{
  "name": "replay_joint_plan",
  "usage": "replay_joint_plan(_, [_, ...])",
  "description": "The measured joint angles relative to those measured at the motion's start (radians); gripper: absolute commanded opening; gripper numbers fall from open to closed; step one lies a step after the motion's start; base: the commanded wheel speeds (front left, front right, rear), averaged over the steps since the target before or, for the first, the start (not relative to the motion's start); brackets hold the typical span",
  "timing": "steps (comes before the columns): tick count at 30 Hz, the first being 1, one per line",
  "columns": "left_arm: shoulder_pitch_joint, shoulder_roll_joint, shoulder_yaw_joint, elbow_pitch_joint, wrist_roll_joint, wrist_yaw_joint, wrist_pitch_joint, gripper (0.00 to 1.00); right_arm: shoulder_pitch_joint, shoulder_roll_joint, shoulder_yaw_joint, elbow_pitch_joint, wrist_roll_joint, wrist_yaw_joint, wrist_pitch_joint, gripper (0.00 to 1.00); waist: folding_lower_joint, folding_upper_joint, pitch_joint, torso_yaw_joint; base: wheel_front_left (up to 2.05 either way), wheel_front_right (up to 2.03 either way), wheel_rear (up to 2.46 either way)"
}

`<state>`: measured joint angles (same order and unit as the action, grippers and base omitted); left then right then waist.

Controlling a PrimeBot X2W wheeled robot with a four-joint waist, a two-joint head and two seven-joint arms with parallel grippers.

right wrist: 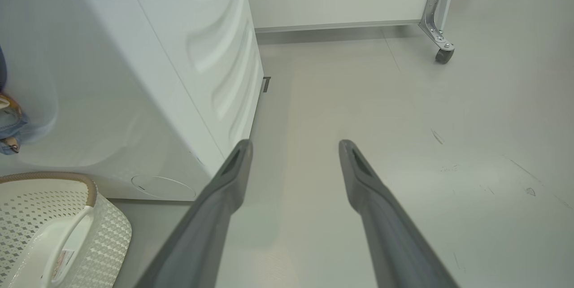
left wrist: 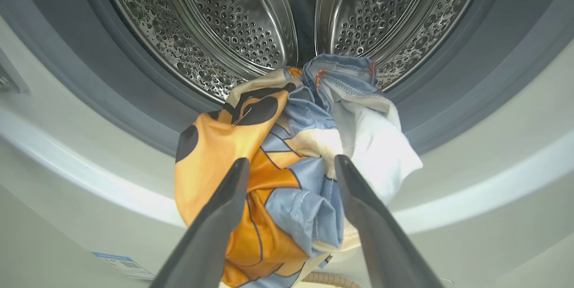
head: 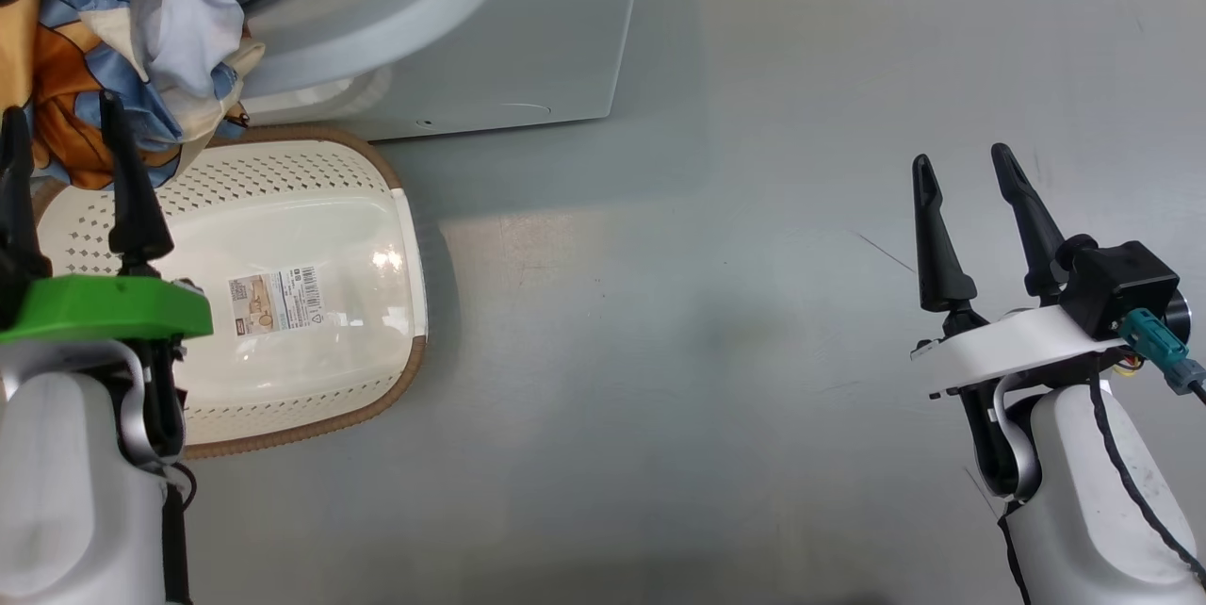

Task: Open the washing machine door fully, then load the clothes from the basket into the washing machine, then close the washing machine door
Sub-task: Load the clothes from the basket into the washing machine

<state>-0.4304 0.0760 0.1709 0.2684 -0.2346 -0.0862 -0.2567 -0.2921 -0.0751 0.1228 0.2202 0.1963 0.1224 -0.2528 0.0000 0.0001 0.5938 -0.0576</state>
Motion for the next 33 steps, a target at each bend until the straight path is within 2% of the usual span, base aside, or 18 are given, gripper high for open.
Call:
replay_joint_plan(15, [0.206,-0.029,0.04,-0.058,0.005,0.012,0.0,1.0,0.001,-0.003,0.007,0.0,0.0,0.0,0.0,1.0,0.0,0.0,0.001,-0.007,0.0,0.0,0.0])
replay_joint_plan(33, [0.267,-0.035,0.021,-0.089,0.001,0.012,0.0,1.0,0.01,-0.006,0.008,-0.002,0.002,0.0,0.0,1.0,0.0,0.0,0.013,-0.006,0.0,0.0,0.0])
